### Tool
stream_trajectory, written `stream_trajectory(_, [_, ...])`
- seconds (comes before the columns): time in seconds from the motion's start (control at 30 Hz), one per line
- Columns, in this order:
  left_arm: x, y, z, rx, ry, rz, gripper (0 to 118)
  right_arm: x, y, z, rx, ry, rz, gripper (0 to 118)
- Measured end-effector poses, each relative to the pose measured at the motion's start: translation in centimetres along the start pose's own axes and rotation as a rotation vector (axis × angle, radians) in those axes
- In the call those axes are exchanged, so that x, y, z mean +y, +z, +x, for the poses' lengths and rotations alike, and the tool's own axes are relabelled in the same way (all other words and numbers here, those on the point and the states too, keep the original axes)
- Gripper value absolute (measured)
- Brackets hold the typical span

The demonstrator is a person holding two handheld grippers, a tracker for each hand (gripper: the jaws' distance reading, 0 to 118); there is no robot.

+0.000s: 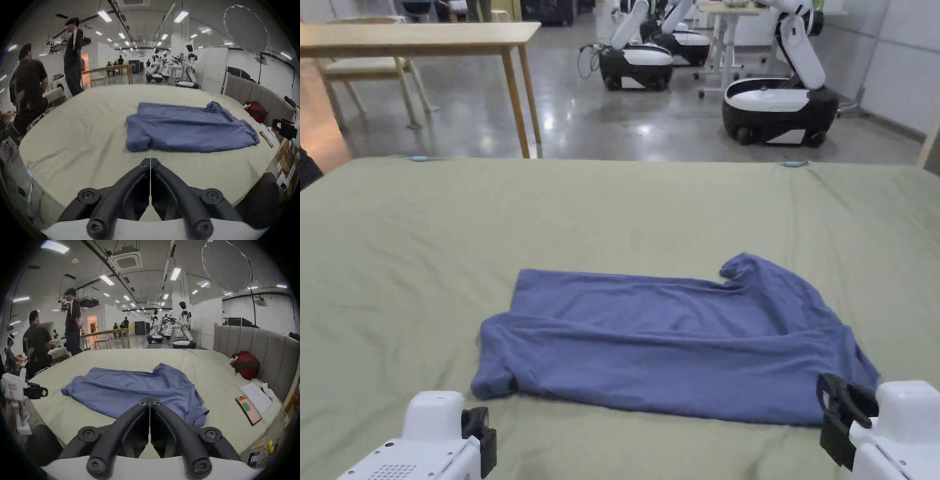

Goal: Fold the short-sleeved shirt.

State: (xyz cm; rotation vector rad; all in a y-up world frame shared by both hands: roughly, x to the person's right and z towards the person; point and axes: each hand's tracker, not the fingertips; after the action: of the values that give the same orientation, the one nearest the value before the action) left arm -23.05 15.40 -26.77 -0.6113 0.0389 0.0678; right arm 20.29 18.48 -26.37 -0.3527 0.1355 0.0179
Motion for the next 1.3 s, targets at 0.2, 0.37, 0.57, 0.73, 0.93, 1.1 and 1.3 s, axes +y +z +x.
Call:
stream_trajectory(0.2, [1.9, -4.2, -2.0, 0.041, 0.022, -0.074, 105, -0.2, -0.5, 1.4, -0.014, 0.003, -0.033, 2])
stream_trajectory(0.37, [3.8, -9.5, -2.9, 0.051, 0.042, -0.145, 115, -0.1, -1.0, 3.7, -0.061, 0.001, -0.054, 2])
stream_trajectory(0.57, [4.7, -15.7, -3.1, 0.068, 0.007, -0.255, 98, -0.3, -1.4, 7.6, -0.144, -0.002, -0.105, 2])
stream_trajectory(0.73, [5.6, -15.2, -1.5, 0.018, -0.056, -0.257, 29, -1.5, -4.0, 12.4, -0.171, -0.088, -0.229, 42])
stream_trajectory(0.93, [6.6, -11.8, 0.3, 0.002, -0.072, -0.232, 12, -3.1, -10.4, 14.2, -0.156, -0.078, -0.356, 115])
stream_trajectory(1.1, [6.7, -11.0, 0.9, -0.004, -0.068, -0.233, 6, -3.3, -13.6, 13.5, -0.039, -0.122, -0.419, 30])
stream_trajectory(1.3, [7.6, -7.3, 0.0, -0.017, -0.014, -0.141, 5, -0.6, -10.3, 13.1, -0.024, -0.161, -0.342, 15])
